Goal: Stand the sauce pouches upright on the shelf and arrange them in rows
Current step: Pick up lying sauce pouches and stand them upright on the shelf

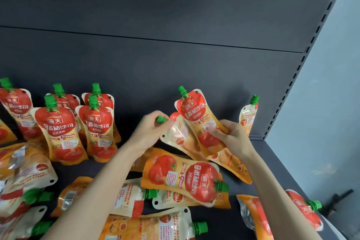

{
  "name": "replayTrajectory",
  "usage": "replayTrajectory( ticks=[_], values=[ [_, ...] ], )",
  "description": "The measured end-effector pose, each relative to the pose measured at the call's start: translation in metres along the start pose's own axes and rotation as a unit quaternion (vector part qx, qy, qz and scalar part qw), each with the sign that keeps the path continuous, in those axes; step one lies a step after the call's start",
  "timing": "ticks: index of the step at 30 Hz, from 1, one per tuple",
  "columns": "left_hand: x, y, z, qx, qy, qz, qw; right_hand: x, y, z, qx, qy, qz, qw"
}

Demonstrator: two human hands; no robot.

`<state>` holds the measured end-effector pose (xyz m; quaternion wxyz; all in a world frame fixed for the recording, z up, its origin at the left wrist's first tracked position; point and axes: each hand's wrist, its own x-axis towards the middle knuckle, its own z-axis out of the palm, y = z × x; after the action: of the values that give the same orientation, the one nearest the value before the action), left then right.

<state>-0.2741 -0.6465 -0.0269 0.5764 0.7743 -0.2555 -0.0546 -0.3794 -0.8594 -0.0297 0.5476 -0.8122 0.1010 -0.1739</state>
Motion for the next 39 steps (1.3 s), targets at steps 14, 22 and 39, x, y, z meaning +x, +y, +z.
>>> replayTrajectory(
  ticks=[14, 22, 39],
  values=[
    [0.048, 0.012, -0.021, 0.05, 0.147, 0.092, 0.984, 0.051, 0.018, 0.081, 0.029, 0.024, 0.011, 0.999],
    [0.035, -0.043, -0.008, 0.043, 0.109, 0.002, 0.993, 0.059, 0.017, 0.074, -0.064, 0.02, -0.006, 0.998],
    [0.043, -0.037, -0.025, -0.209, -0.076, -0.086, 0.971, 0.055, 0.004, 0.072, 0.002, 0.056, -0.026, 0.998]
  ],
)
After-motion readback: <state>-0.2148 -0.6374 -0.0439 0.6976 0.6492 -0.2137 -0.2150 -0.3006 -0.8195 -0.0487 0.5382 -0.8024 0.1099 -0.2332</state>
